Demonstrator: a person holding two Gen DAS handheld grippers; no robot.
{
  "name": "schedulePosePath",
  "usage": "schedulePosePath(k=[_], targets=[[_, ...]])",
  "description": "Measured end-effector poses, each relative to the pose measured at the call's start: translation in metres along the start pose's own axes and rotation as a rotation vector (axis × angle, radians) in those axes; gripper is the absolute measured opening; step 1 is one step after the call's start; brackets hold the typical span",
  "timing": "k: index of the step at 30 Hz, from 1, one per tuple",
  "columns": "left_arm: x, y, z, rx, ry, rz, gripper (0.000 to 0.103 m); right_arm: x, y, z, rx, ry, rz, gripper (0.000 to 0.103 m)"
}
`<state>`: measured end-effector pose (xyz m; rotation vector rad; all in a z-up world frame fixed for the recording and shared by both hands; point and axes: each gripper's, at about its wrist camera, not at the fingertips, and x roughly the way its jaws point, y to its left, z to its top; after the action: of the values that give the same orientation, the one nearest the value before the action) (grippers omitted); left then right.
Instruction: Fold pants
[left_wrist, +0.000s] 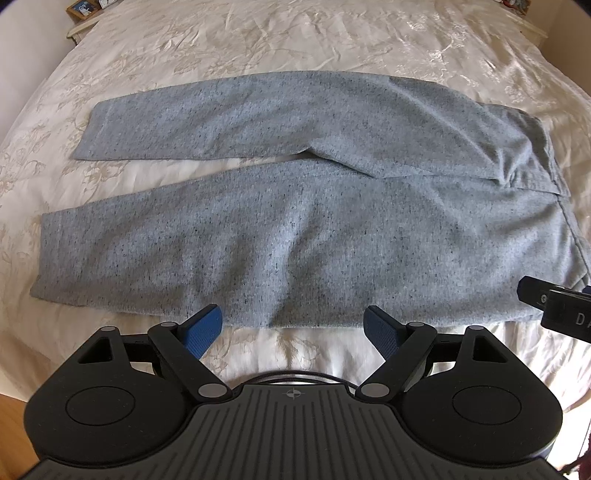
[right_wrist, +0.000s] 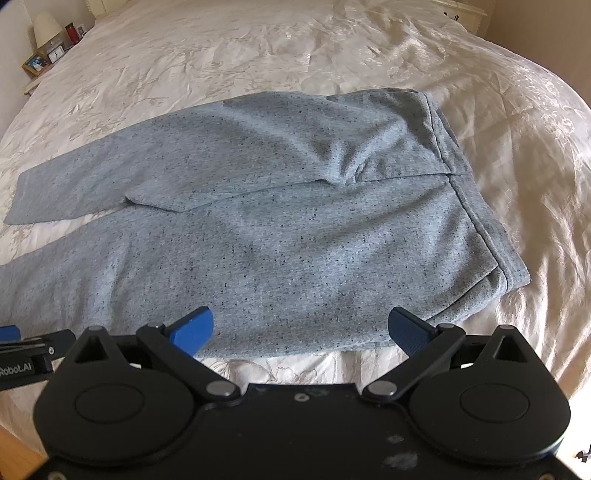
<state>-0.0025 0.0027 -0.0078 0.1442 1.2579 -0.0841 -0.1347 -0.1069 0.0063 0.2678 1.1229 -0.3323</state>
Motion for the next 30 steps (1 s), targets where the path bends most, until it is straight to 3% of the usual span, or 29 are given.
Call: schedulePosePath(k=[26,30], targets=[[0.007,0.003,0.003,-0.020,0.031,0.025,0.084,0.009,0.002,0.005,-0.006,0.020,0.033,0.103],[0.008,0.006,0.008,-0.031,0.027,0.038,0.076,0.013,0.002,0.008,-0.009,0.021,0.040,0.102]])
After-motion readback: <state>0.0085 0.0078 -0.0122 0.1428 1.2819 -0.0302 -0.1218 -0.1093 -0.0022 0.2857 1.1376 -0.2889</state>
